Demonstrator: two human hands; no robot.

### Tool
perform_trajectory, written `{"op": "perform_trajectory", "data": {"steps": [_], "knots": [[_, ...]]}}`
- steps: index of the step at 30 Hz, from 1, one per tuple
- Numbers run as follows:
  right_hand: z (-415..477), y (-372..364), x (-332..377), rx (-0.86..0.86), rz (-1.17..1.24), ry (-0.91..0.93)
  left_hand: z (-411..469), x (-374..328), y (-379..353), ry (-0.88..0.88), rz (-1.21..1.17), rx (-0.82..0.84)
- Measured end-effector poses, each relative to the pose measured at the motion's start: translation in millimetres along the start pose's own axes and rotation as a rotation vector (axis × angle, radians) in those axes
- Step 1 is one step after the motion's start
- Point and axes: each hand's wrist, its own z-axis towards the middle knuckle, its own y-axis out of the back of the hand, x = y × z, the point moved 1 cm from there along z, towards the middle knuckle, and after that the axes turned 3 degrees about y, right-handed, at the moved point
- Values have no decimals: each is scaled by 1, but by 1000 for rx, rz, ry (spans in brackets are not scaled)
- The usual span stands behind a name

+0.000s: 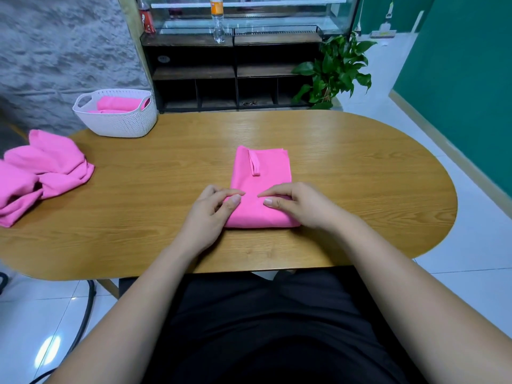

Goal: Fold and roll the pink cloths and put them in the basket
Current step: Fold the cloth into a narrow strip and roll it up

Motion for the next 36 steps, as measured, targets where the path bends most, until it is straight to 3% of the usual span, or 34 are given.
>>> {"op": "perform_trajectory", "data": {"steps": [6, 12, 21, 29, 33, 36], "knots": [[7, 2, 1, -109, -10, -62, -3, -1, 3, -129, 81, 35], [-10, -17, 21, -389, -446, 225, -1, 2, 3, -89, 76, 71], [-19, -25, 24, -165, -479, 149, 2, -2, 5, 46, 118, 52], [-4, -8, 27, 22, -293, 102, -5, 0, 1, -158, 310, -43], [4, -1, 35, 112, -238, 19, -6, -1, -5, -115, 342, -43], [5, -6, 38, 61, -288, 6, 0, 1, -4, -79, 302, -58]]}}
